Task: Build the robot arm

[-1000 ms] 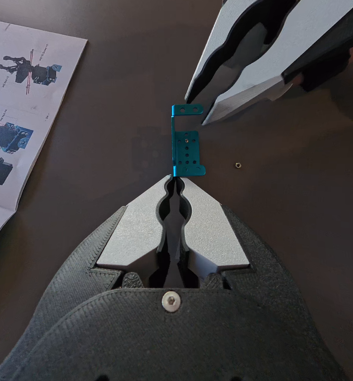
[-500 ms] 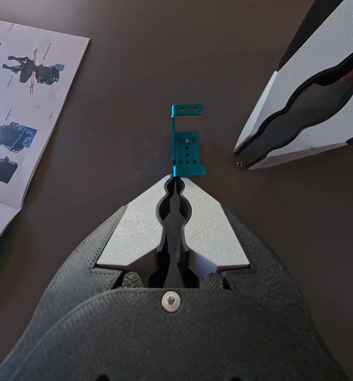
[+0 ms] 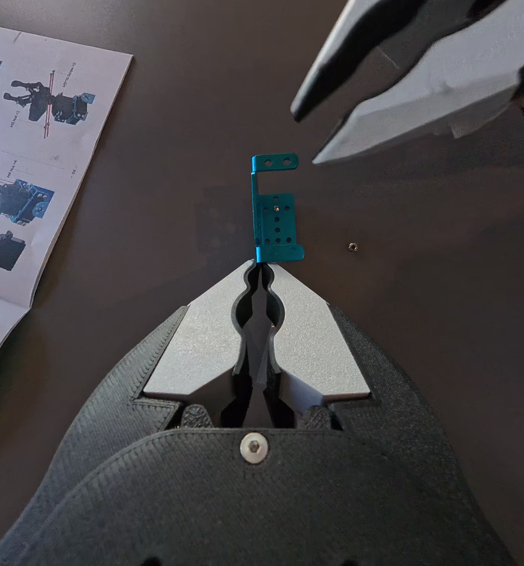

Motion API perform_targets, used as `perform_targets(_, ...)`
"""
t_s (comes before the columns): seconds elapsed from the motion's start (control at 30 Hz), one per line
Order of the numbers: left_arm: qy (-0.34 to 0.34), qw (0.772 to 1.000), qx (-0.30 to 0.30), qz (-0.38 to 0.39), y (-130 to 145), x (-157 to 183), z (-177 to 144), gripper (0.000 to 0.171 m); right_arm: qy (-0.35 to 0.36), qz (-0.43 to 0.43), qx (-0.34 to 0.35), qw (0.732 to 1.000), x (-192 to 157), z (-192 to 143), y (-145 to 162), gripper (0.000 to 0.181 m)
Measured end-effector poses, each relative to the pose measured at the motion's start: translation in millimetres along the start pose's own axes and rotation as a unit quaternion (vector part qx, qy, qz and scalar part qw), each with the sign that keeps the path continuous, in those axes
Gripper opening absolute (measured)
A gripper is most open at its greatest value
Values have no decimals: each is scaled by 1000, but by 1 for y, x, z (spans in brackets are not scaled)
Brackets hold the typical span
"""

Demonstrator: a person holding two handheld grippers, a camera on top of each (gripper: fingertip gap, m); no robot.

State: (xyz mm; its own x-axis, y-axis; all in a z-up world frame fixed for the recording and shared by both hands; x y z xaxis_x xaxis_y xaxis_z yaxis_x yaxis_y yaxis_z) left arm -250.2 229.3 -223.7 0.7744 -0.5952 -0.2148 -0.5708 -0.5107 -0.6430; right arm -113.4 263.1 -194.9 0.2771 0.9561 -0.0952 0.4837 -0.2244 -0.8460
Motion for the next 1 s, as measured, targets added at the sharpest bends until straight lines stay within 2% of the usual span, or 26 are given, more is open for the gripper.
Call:
perform_targets(0.1,-2,1000,-1,1,0,1,0,1,7,15,-38,999,4,13,-2,26)
perform_targets(0.2,-4,1000,-2,2,0,1,0,1,34,7,-52,998,4,20,-2,21)
perform_targets(0.3,-4,1000,-3,1,0,2,0,1,30,17,-69,997,5,25,0,19)
perform_targets(0.4,0,1000,-2,3,-1,3,0,1,21,19,-66,997,4,27,1,10)
perform_targets(0.7,11,1000,1,29,2,8,2,3,25,13,-79,997,6,27,0,9)
perform_targets(1.0,58,998,18,20,4,6,2,12,5,8,-91,996,11,28,-1,9)
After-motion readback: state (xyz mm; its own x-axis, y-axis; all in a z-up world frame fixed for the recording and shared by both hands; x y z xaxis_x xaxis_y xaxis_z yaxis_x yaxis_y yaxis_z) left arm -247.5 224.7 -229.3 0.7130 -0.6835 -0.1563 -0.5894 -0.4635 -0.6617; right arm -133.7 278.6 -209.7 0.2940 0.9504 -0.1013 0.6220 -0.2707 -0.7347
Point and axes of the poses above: each gripper's, where its closed fingertips meet, z out along the fingers, y out of its underside, x = y × z across the jaws, the point moved 8 cm from there along -z, back along the fingers, and after that the axes turned 10 degrees about -y, right-handed, at the moved point
